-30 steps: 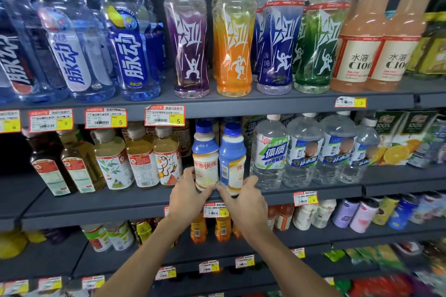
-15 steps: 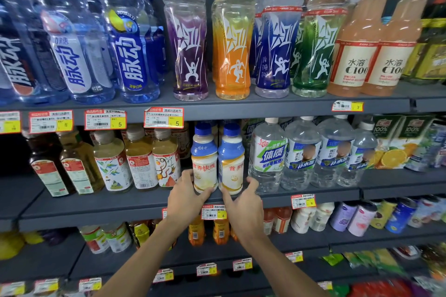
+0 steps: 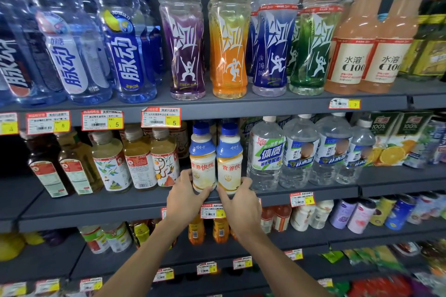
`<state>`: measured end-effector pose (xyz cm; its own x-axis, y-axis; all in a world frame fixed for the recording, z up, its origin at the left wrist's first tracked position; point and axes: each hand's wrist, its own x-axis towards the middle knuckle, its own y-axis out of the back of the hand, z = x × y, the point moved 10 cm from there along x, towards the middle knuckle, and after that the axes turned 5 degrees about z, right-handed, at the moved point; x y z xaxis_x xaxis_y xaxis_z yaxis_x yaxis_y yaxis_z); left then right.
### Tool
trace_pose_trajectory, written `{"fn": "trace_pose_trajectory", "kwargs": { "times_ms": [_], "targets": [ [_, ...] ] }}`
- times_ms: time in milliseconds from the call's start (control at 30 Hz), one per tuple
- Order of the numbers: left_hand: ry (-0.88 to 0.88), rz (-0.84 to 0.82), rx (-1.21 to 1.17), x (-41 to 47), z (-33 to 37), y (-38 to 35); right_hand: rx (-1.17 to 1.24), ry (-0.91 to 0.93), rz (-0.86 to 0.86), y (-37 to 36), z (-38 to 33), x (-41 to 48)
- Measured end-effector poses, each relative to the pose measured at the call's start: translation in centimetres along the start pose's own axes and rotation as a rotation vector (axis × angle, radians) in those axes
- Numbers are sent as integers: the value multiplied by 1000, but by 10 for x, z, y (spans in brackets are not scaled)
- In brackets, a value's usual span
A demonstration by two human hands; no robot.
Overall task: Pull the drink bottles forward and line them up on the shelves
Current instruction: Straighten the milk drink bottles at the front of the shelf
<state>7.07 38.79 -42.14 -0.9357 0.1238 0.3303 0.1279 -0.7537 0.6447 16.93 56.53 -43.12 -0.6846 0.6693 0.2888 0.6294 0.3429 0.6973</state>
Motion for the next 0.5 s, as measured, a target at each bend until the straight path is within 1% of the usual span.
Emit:
{"fn": "trace_pose_trajectory", "kwargs": {
  "times_ms": [167, 267, 500],
  "targets": [
    [-18, -28, -16, 4, 2, -1, -19, 43, -3, -1, 5, 0],
    [-39, -65, 18, 6, 4, -4, -1, 46, 10, 0, 3, -1],
    [-25, -45, 53, 0, 8, -6, -13, 18, 42, 5, 11, -4]
  ]
}}
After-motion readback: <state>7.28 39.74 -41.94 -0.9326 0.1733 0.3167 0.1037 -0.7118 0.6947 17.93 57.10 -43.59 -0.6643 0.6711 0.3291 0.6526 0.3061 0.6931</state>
